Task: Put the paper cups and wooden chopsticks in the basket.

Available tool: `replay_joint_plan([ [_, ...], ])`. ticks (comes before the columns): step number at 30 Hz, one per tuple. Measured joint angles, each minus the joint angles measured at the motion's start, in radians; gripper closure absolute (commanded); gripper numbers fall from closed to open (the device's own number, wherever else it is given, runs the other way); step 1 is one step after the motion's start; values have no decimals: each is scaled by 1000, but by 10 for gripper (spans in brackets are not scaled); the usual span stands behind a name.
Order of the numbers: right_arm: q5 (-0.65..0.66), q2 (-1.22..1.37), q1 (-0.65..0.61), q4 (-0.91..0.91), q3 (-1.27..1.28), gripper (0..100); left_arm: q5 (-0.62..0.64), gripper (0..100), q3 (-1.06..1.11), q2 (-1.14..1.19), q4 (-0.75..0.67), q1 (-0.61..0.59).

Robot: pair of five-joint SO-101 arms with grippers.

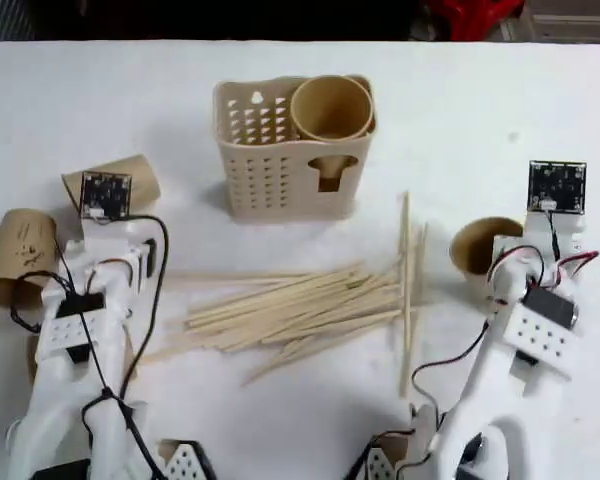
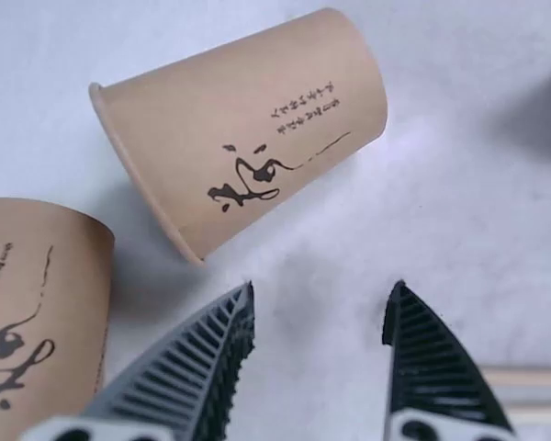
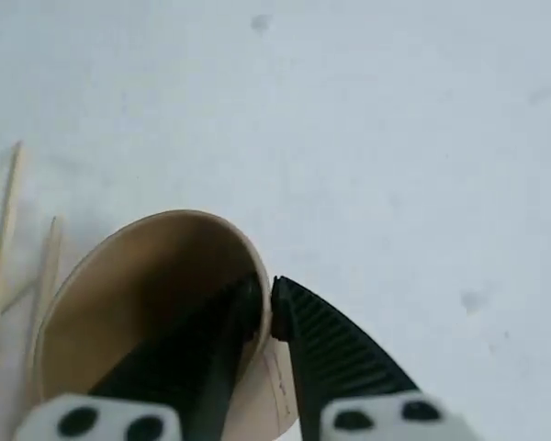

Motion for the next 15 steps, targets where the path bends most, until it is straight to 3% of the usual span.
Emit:
replay_joint_plan([
  [3,-2,87,58,-17,-35,971,0,748,0,0,0,0],
  [10,31,124,180,8,-38,825,0,748,0,0,0,0],
  [15,143,129,178,107,-37,906,0,748,0,0,0,0],
])
